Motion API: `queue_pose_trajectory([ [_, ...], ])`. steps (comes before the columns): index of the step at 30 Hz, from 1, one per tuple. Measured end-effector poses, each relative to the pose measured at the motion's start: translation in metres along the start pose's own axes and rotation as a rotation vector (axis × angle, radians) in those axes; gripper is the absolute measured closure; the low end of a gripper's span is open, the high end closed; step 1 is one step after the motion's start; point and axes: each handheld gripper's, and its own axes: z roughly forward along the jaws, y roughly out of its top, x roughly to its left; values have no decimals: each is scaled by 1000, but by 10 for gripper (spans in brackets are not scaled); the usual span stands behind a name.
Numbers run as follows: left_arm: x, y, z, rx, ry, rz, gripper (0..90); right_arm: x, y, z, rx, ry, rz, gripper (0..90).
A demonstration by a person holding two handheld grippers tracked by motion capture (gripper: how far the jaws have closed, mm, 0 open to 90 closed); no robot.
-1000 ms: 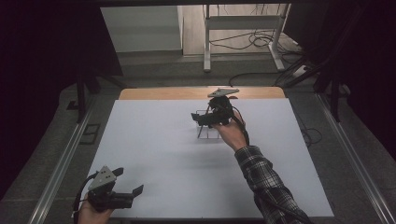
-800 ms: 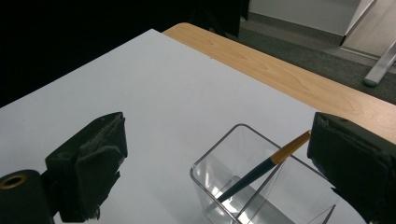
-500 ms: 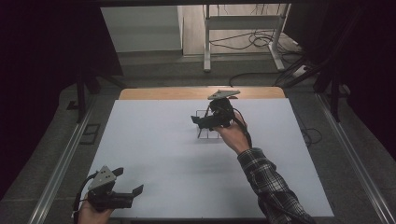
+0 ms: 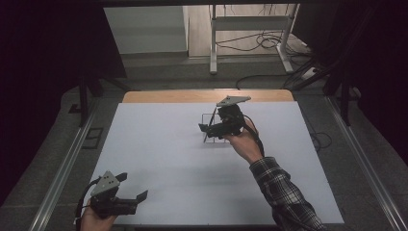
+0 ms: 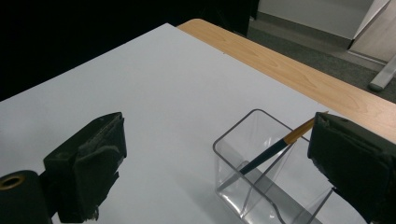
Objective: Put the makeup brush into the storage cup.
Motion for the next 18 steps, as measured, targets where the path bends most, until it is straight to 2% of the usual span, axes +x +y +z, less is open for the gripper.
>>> queue_pose_trajectory([
  [18, 0, 0, -1, -16, -24, -17, 31, -1, -19, -18, 0, 6, 5, 41],
])
